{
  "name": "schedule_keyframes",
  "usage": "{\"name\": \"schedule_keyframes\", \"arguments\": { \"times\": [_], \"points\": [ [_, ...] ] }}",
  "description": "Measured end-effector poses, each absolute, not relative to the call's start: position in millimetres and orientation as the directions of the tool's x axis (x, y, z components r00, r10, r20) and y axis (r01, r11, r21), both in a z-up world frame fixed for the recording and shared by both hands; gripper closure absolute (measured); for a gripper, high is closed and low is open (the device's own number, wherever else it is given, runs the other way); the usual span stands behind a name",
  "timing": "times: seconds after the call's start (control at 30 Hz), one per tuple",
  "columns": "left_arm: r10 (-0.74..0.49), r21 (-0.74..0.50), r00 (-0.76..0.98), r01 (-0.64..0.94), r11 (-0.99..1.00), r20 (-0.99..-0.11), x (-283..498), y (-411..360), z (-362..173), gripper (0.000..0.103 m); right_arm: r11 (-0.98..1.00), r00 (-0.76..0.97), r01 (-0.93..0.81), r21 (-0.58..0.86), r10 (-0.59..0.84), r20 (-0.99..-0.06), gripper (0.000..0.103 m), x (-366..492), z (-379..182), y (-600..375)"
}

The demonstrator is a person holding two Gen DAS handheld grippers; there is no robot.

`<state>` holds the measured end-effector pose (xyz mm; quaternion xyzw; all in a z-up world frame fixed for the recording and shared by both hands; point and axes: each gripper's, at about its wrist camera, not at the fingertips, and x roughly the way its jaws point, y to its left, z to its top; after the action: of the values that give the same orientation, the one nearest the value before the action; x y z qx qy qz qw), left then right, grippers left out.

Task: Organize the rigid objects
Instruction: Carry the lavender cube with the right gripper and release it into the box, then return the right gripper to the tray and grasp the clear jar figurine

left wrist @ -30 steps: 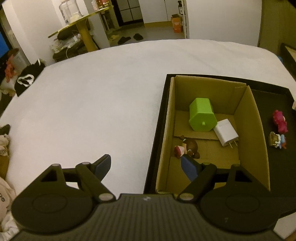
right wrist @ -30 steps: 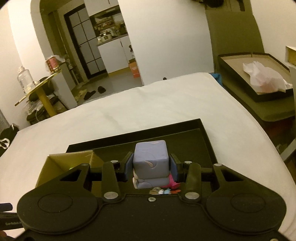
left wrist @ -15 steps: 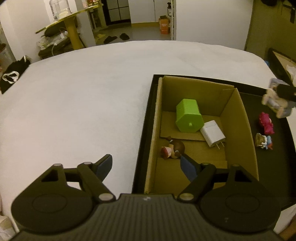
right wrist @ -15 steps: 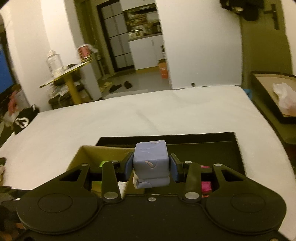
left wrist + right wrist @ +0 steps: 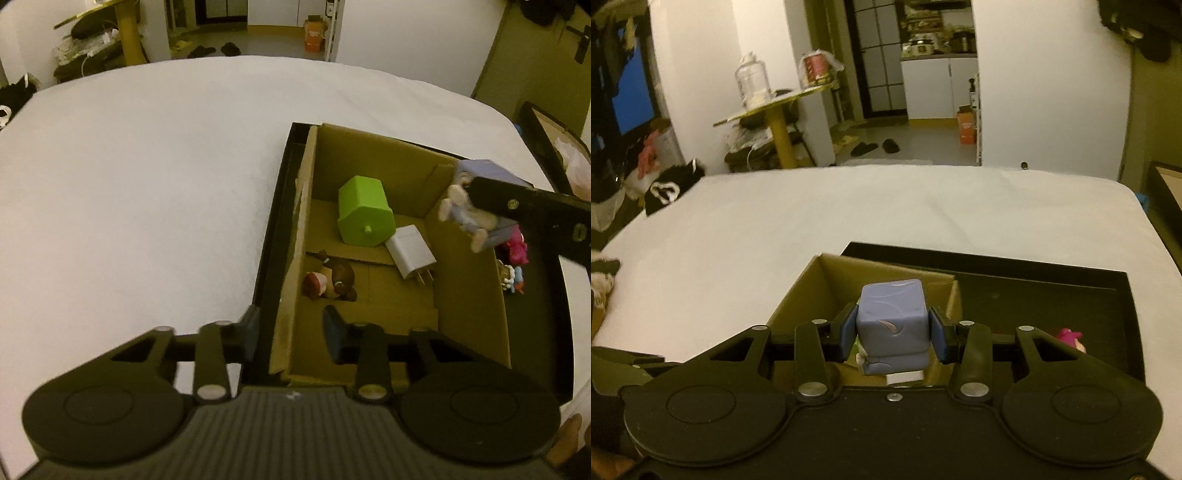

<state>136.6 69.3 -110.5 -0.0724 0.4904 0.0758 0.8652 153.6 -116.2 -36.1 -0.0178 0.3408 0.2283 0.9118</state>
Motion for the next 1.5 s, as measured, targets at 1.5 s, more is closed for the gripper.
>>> {"name": "schedule_keyframes", "arguments": {
  "times": [1.5],
  "points": [
    [0.076,-0.043,0.493,-0.225,0.973,-0.867,144.1,81.0,-106.1,0.071,0.936,0.661,-0.329,0.126,0.323,-0.677,0.052,158.1,-39.2,-126.7]
  ]
}}
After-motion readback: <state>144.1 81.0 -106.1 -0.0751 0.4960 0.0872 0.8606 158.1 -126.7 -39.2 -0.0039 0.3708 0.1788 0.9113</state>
